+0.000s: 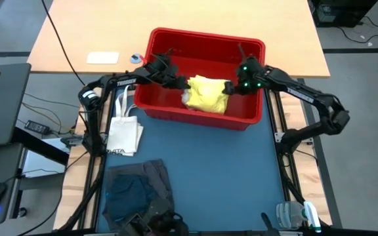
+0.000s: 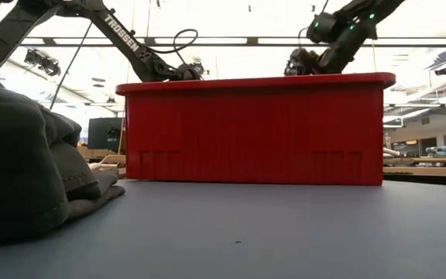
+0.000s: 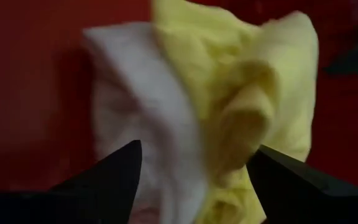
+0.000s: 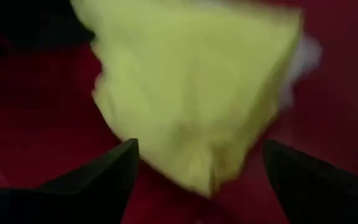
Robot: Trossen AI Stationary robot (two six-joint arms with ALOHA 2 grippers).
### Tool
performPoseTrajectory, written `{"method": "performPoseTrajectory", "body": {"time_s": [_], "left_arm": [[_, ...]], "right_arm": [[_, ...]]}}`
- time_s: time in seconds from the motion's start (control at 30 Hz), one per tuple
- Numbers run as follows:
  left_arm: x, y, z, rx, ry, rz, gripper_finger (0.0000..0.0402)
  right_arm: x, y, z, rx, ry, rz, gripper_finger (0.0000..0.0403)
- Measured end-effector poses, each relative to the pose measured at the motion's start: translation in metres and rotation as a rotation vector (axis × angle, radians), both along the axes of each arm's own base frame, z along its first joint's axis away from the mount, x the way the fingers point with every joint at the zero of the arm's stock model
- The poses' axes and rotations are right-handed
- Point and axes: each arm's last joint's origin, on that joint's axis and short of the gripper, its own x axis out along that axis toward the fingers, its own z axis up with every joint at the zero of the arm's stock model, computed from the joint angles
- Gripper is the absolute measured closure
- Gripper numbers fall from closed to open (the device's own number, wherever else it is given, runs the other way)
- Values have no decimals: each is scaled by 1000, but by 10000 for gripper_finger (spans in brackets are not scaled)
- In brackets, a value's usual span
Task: Fold laundry
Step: Put the folded shirts into the red bin
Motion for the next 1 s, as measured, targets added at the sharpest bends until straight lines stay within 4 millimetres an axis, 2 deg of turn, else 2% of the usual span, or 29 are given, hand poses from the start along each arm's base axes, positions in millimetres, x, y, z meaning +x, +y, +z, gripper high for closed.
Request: {"method": "performPoseTrajectory", "body": {"time_s": [0.13, 0.27, 0.47, 0.63, 0.7, 0.8, 1.0], "left_arm": [[-6, 6, 1, -38, -10, 41, 114], [-10, 5, 18, 0, -52, 22, 116], [-20, -4, 89, 227, -174, -13, 134], [-32, -20, 147, 362, -279, -17, 152], [-37, -27, 161, 389, -305, -18, 159], [-40, -37, 170, 396, -316, -29, 168], [-42, -44, 167, 353, -246, -11, 184]], "right_arm": [[5, -4, 21, -164, -162, 49, 79], [30, -18, 18, -238, -268, 191, 114], [91, -48, 3, -325, -239, 361, 170], [145, -66, -10, -336, -191, 505, 194], [162, -69, -21, -305, -123, 556, 198], [174, -72, -46, -258, 60, 593, 199], [171, -77, -92, -148, 225, 674, 200]]}}
